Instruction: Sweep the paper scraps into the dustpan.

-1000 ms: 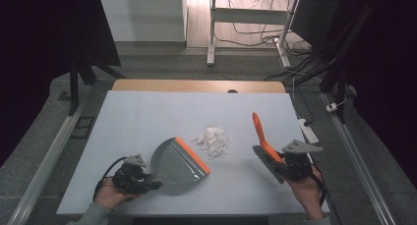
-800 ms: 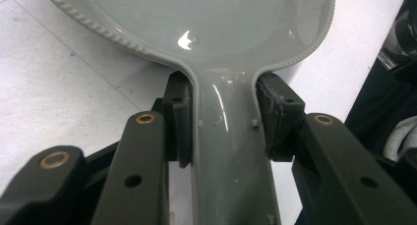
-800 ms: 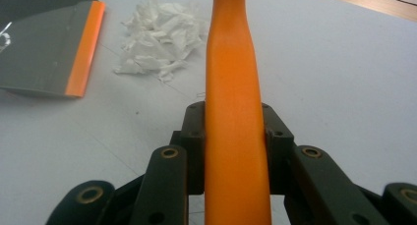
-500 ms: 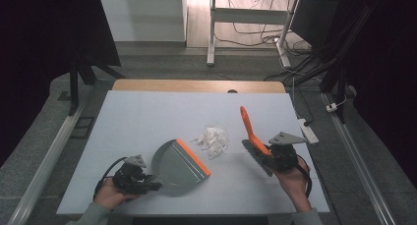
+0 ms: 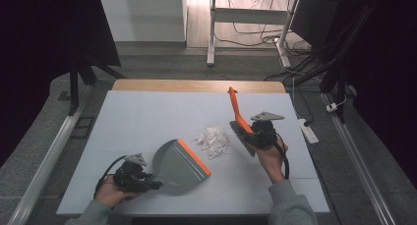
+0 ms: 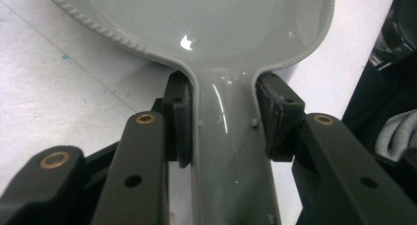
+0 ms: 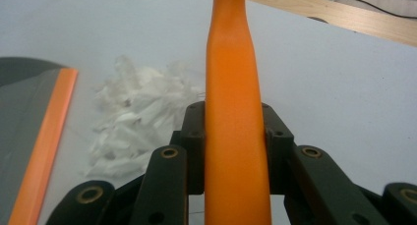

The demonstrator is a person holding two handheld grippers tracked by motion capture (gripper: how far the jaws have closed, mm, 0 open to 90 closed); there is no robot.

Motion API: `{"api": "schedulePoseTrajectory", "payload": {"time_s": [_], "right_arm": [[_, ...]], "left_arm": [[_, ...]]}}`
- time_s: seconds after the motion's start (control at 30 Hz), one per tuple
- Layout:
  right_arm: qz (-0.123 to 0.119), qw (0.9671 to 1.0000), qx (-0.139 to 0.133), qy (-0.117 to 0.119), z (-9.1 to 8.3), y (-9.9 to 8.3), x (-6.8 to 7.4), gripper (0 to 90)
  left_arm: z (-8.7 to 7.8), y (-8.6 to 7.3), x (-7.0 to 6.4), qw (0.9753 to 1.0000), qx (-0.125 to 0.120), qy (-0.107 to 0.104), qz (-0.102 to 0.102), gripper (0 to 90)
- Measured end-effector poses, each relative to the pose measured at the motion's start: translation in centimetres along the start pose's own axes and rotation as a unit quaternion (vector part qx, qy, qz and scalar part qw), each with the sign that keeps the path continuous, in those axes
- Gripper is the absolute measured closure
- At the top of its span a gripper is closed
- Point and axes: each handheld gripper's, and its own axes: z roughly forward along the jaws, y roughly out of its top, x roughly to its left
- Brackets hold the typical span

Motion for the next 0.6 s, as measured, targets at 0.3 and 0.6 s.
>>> {"api": "schedulePoseTrajectory", "payload": {"time_s": [0.3,0.6], "right_arm": [[0.008,0.9999,0.008,-0.01,2.8,1.1,-0.4,69.7],[0.0,0.9998,0.016,-0.01,4.6,1.6,-0.3,69.7]], "left_arm": [[0.2,0.3,0.3,1.0,0.002,-0.005,0.003,61.3],[0.5,0.8,0.6,0.9999,0.002,-0.011,0.004,61.4]]}}
